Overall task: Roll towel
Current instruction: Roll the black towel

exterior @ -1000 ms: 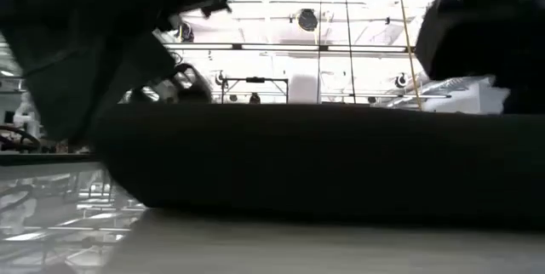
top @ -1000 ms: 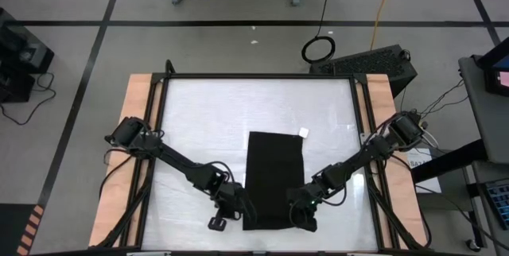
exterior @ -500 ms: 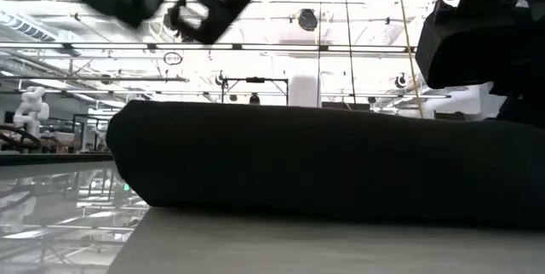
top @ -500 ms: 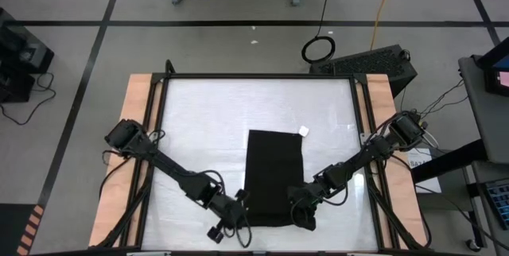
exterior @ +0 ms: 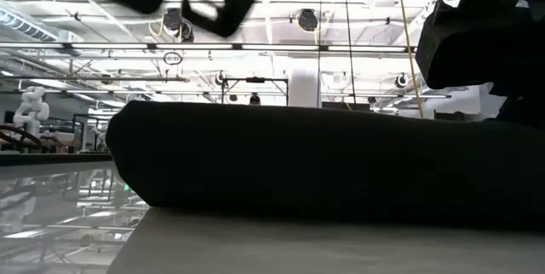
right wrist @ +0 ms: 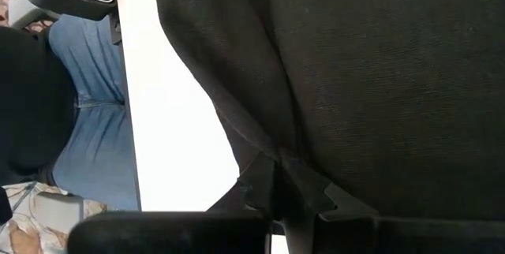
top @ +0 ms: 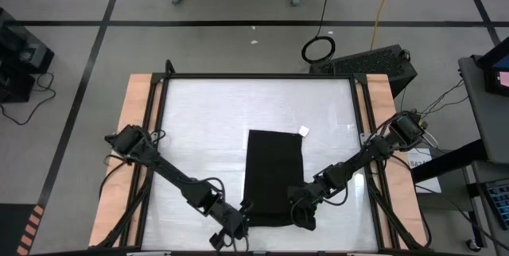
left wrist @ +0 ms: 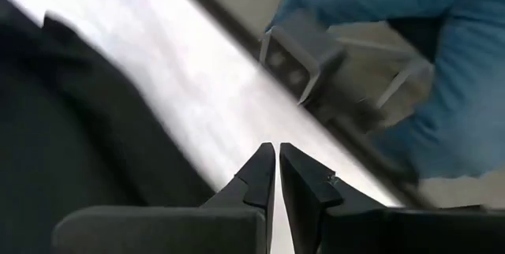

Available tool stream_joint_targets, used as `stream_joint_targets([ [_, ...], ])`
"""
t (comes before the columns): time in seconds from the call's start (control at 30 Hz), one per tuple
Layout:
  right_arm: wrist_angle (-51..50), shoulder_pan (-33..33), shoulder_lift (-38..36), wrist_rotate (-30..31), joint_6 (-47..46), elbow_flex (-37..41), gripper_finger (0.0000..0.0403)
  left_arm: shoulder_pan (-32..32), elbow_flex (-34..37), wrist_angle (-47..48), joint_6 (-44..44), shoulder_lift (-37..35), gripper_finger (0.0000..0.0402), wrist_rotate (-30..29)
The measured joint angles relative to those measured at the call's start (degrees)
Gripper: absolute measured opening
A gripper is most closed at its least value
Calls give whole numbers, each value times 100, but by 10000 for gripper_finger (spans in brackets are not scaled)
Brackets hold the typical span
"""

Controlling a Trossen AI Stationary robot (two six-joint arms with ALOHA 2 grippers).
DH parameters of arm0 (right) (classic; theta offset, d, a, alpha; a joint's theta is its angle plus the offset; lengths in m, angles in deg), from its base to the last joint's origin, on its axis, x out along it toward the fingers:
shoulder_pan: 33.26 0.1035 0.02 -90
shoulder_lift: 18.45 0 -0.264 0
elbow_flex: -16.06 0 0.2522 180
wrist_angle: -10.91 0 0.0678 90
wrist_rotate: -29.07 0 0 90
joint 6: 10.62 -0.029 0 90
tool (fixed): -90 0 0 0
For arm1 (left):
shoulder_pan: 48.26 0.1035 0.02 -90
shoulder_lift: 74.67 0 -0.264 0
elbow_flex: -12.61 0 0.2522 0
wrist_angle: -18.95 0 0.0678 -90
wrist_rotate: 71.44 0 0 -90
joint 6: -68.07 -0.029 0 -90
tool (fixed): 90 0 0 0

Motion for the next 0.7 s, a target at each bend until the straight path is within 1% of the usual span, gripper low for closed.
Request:
stream_joint_targets([
  [0.2,65,-4,7,49,4,2,4,165,1,23,-129,281,30,-219],
  [0.3,79,-4,7,46,7,2,4,212,2,83,-197,323,30,-563],
  [0.43,90,-4,9,41,19,4,4,257,2,118,-312,313,30,-749],
  [0.6,111,-4,11,41,52,4,4,328,2,510,-324,308,30,-809],
  [0.7,111,-4,11,37,52,4,4,390,2,533,-304,308,30,-835],
])
